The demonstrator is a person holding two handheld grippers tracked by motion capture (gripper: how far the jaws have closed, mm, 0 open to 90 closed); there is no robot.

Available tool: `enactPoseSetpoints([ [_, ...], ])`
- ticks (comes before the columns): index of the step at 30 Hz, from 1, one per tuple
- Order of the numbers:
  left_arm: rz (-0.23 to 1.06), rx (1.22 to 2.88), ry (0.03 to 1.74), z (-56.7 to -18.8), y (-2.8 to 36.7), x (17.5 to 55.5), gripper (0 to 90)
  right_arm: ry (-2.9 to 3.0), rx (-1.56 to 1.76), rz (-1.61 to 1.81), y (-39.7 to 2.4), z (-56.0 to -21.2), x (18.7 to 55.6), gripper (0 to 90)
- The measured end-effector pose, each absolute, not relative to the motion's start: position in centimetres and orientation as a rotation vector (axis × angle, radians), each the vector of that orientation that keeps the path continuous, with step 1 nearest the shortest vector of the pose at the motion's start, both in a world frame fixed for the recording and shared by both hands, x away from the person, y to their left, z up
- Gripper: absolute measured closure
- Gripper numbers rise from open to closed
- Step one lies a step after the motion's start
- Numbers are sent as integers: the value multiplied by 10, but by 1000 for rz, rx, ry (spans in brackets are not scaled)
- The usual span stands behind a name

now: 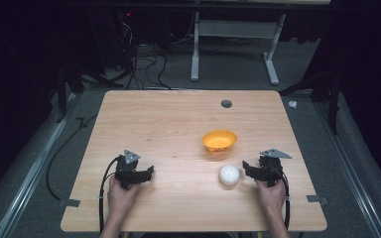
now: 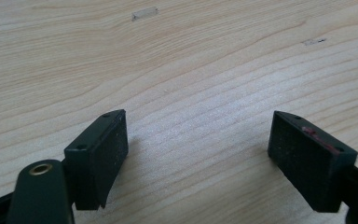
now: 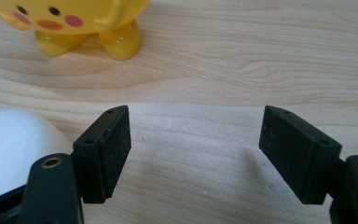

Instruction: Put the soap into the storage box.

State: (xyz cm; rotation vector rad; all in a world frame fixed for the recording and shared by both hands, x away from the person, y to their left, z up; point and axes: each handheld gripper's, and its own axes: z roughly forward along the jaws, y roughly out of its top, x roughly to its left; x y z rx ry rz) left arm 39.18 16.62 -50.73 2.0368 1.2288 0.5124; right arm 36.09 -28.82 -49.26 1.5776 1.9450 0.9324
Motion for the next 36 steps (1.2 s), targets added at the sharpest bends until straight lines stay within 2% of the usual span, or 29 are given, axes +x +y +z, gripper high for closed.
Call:
enactPoseSetpoints([
  [36, 513, 2038, 1228, -507, 166, 391, 201, 2045, 1400, 1147, -246, -468, 333, 235],
])
